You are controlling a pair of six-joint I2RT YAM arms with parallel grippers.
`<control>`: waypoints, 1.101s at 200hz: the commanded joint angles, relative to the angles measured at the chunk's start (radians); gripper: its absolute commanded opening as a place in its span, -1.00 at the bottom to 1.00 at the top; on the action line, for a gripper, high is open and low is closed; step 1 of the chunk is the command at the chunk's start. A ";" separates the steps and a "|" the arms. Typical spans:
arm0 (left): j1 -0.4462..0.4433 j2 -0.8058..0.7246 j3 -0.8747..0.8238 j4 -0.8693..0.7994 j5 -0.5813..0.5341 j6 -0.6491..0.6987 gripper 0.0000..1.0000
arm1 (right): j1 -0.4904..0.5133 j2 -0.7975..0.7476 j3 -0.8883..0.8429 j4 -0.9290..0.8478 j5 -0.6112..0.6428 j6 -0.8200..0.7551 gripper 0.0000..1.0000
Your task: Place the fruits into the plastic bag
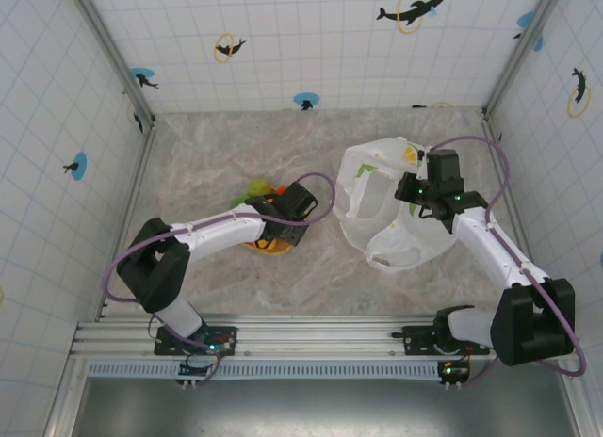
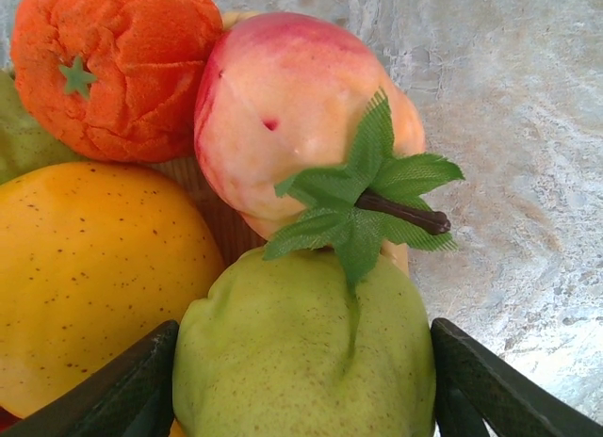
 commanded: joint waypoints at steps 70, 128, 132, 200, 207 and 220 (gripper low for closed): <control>-0.052 -0.262 -0.117 0.129 0.315 -0.020 0.16 | -0.010 0.002 -0.013 0.044 -0.033 0.049 -1.00; -0.153 -0.213 -0.227 0.397 0.499 -0.082 0.14 | -0.016 0.007 -0.012 0.075 -0.075 0.116 -1.00; -0.157 -0.203 -0.227 0.422 0.510 -0.088 0.13 | -0.017 0.005 -0.016 0.081 -0.077 0.124 -1.00; -0.200 -0.003 -0.169 0.762 0.451 -0.210 0.13 | -0.019 -0.015 -0.081 0.174 -0.149 0.237 -1.00; -0.199 0.004 -0.164 0.788 0.410 -0.217 0.13 | -0.020 -0.016 -0.082 0.173 -0.155 0.240 -1.00; -0.198 0.016 -0.158 0.839 0.357 -0.228 0.14 | -0.019 -0.020 -0.082 0.168 -0.170 0.242 -1.00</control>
